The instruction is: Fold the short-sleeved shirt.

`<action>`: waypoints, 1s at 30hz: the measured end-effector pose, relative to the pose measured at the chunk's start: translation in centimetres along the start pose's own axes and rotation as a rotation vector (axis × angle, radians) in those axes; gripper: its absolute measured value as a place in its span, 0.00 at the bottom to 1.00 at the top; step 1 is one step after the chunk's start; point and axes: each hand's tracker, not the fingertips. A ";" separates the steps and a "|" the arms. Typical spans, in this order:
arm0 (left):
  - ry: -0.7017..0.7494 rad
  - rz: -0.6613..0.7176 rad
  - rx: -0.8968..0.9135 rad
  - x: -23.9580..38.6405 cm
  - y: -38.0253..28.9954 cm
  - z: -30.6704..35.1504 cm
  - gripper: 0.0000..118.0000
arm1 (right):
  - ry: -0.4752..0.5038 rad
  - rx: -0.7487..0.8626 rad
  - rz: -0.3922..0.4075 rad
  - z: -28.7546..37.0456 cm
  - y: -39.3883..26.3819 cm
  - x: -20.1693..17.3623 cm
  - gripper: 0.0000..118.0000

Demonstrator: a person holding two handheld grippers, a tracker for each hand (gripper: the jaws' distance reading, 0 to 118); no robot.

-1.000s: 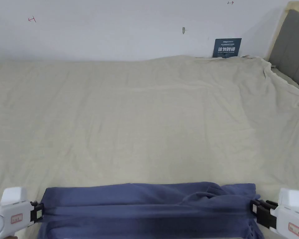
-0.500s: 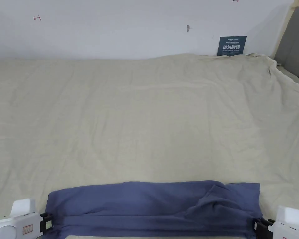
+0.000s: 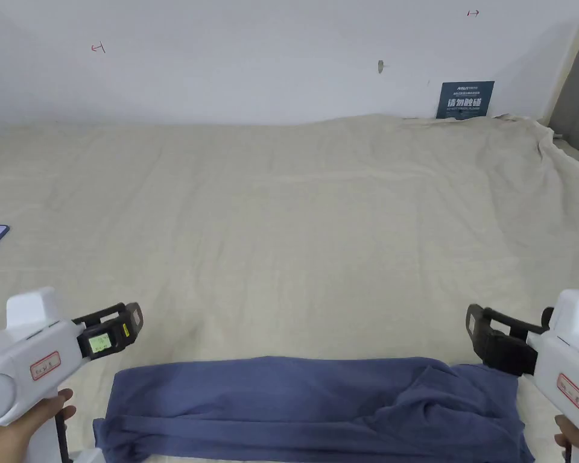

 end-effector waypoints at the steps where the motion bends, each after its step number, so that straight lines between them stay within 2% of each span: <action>1: 0.005 -0.017 0.017 0.7 0.4 0.5 0.94 | -0.023 0.026 0.021 0.1 0.4 -0.6 0.76; 3: 0.038 -0.055 0.065 1.8 1.0 1.1 0.92 | -0.054 0.065 0.071 0.3 1.2 -1.8 0.72; 5: 0.059 -0.090 0.145 2.9 0.8 1.6 0.86 | -0.068 0.089 0.071 0.5 1.5 -2.6 0.58; 8: 0.069 -0.122 0.211 4.1 0.2 2.1 0.55 | -0.079 0.132 0.083 0.5 1.2 -2.9 0.21; 9: 0.073 -0.124 0.213 3.6 0.2 1.5 0.37 | -0.092 0.143 0.092 0.5 1.2 -3.2 0.06; 10: 0.075 -0.126 0.211 3.6 0.1 1.3 0.26 | -0.103 0.158 0.101 0.7 1.2 -3.5 0.02; 12: 0.060 -0.130 0.202 3.7 -0.1 1.2 0.05 | -0.089 0.168 0.110 0.7 1.3 -3.5 0.00; 13: 0.045 -0.122 0.191 3.5 -0.2 0.9 0.00 | -0.091 0.173 0.110 0.7 1.2 -3.6 0.00; 19: -0.023 -0.119 0.073 2.4 -0.8 0.0 0.00 | -0.093 0.170 0.114 0.6 1.5 -3.4 0.00; 25: -0.149 0.016 -0.144 -1.4 -0.8 -2.1 0.00 | -0.102 0.153 0.121 0.4 1.5 -2.8 0.00; 30: -0.242 0.067 -0.325 -4.4 -2.0 -4.3 0.00 | -0.098 0.131 0.115 0.1 1.5 -2.6 0.00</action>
